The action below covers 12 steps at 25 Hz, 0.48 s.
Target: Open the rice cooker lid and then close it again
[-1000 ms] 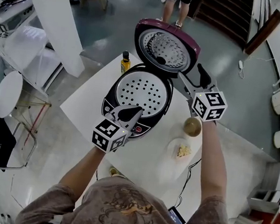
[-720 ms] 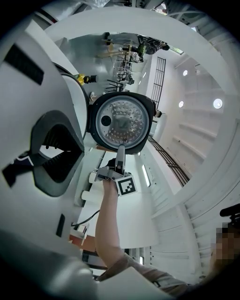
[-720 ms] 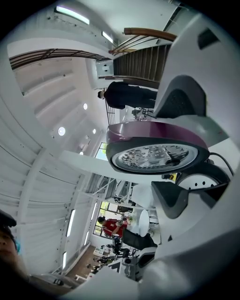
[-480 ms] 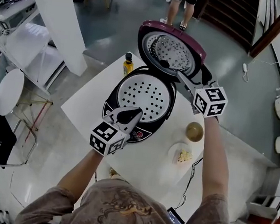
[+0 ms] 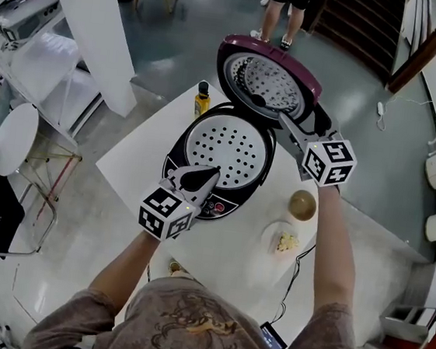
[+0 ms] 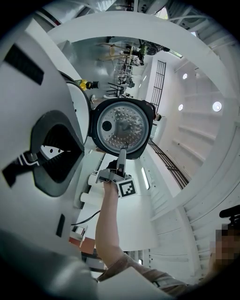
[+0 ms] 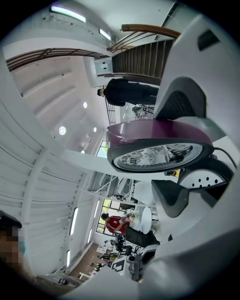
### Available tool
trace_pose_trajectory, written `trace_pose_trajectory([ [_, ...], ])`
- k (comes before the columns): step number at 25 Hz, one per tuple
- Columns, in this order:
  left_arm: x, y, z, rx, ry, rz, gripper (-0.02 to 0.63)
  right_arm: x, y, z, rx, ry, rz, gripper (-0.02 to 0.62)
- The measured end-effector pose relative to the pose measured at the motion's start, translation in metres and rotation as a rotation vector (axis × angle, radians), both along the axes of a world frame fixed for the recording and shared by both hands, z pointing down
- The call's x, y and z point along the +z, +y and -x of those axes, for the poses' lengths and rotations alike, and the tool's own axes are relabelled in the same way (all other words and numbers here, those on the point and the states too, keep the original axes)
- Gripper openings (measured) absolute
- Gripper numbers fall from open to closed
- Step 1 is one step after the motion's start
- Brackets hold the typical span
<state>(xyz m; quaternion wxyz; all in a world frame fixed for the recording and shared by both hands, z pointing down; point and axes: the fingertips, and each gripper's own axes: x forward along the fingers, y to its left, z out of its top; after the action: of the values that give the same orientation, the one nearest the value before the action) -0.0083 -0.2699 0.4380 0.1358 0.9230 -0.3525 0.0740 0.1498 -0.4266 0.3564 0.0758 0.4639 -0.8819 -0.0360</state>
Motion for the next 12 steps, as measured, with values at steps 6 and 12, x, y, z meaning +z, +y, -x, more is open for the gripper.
trace_pose_trajectory([
  [6, -0.002, 0.006, 0.007, -0.012, 0.004, -0.005, 0.021, 0.003, 0.021, 0.009, -0.021, 0.009, -0.017, 0.393],
  [12, -0.003, 0.016, 0.01, -0.016, 0.009, -0.009, 0.021, 0.008, 0.043, 0.02, -0.056, 0.054, -0.014, 0.39],
])
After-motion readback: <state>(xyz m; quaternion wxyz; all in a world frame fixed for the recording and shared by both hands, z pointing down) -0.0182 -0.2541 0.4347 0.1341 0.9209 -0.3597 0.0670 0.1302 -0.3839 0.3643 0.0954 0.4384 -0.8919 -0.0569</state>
